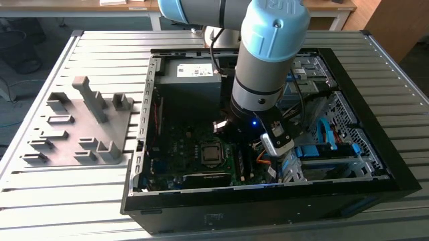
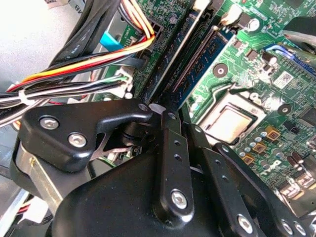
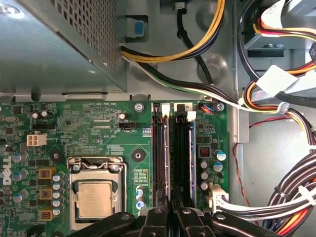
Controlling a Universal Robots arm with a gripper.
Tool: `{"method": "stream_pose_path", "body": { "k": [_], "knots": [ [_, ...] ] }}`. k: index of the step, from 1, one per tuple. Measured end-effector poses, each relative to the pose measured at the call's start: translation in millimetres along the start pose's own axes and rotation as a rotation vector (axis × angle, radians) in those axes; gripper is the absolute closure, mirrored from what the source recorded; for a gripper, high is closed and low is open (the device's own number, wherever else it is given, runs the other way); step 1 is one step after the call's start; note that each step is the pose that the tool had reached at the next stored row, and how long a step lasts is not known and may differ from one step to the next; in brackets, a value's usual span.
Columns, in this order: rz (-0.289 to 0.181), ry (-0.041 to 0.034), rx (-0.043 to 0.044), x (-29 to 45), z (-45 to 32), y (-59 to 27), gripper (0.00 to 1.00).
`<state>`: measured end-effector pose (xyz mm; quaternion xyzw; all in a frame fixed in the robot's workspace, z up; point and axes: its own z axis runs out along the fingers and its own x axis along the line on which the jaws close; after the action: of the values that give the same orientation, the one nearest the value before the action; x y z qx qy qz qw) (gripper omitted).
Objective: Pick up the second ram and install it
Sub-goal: 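Insert the second ram into the second slot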
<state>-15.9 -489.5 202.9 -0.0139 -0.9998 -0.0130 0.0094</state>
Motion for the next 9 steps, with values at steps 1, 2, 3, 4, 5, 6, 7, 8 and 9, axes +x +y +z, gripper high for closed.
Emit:
{"method": "stream_pose_path", "body": {
  "k": [1, 2, 3, 4, 5, 6, 7, 8, 9],
  "knots": [
    [0.000, 0.0000, 0.0000, 0.0, 0.3, 0.0, 0.86],
    [0.000, 0.0001, 0.0001, 0.0, 0.6, 0.0, 0.86],
    [0.000, 0.0001, 0.0000, 0.0, 0.9, 0.0, 0.86],
    [0.000, 0.0001, 0.0001, 0.0, 1.1, 0.0, 0.86],
    [0.000, 0.0000, -0.0001, 0.0, 1.2, 0.0, 0.86],
    [0.000, 0.0000, -0.0001, 0.0, 1.3, 0.0, 0.86],
    [0.000, 0.0000, -0.0002, 0.0, 1.4, 0.0, 0.86],
    [0.000, 0.0000, -0.0001, 0.0, 1.4, 0.0, 0.86],
    [0.000, 0.0000, -0.0001, 0.0, 1.4, 0.0, 0.86]
  ]
}}
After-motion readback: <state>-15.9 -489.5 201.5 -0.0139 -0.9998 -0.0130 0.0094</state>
